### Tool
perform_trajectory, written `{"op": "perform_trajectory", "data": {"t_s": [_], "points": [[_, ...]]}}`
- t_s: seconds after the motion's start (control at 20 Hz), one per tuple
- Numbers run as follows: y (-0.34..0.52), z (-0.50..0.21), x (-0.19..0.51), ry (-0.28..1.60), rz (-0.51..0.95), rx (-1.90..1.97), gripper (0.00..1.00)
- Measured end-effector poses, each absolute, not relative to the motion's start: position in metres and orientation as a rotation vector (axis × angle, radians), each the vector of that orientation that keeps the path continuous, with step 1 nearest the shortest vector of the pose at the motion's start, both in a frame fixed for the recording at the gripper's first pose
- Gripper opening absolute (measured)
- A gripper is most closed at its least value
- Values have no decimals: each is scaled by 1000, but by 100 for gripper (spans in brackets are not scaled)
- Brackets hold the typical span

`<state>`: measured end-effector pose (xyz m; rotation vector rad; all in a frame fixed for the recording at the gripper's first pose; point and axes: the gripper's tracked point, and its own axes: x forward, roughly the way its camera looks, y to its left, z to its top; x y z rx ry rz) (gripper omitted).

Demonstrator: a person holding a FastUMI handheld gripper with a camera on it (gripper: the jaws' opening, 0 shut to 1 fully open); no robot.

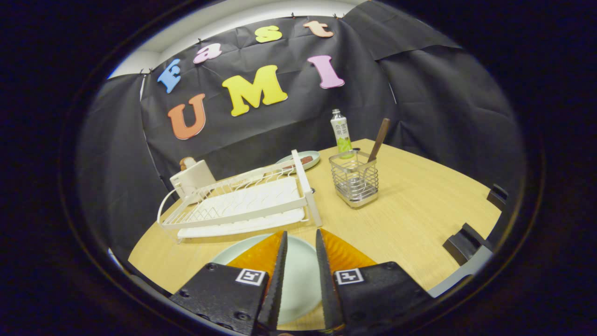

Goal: Take the plate from the dish rack, then take the spoon from the basket and place it into the plate.

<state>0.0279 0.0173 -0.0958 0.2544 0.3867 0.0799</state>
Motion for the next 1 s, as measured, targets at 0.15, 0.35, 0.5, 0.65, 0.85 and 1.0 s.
{"op": "perform_trajectory", "data": {"t_s": [0.15, 0.35, 0.5, 0.65, 0.85, 1.0], "points": [[7, -89, 31, 343, 59, 227, 66], [-10, -66, 32, 263, 51, 188, 83], [-41, -42, 38, 200, 12, 163, 87], [-78, -26, 49, 165, -38, 141, 100], [-109, -19, 71, 164, -62, 72, 100], [-118, -13, 88, 165, -44, 32, 100]]}}
